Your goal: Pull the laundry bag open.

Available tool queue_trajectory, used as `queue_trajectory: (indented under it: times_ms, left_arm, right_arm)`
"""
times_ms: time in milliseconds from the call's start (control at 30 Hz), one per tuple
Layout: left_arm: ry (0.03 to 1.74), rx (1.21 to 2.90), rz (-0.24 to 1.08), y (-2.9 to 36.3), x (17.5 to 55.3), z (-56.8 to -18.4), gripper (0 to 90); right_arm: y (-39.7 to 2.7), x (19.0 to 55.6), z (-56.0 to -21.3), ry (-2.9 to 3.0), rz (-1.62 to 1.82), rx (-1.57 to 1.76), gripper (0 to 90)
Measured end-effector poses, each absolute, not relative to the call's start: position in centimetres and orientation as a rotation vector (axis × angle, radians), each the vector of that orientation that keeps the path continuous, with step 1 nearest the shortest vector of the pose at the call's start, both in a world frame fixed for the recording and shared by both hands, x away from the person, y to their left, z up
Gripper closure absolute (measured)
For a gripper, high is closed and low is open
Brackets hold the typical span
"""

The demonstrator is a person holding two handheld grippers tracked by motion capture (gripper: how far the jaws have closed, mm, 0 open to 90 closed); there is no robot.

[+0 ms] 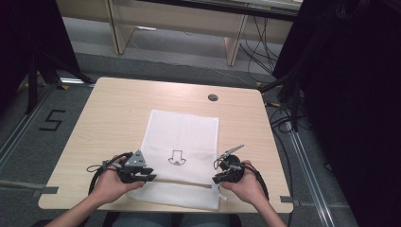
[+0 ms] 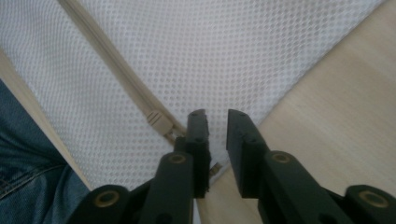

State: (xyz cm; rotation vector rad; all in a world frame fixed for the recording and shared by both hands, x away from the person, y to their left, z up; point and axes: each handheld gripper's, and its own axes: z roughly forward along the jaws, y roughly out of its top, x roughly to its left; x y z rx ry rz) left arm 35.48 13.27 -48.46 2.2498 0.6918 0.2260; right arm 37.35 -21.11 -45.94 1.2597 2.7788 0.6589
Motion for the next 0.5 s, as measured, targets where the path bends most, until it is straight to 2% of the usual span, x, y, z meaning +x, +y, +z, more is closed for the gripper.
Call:
queue_trajectory:
  times_ms: [500]
  left_arm:
    - [0.678,2.243,0.230,13.40,35.17,-48.36,69.5]
  right_arm:
    - [-21.08,37.33,-46.32,2.766,0.665,1.250,89.4]
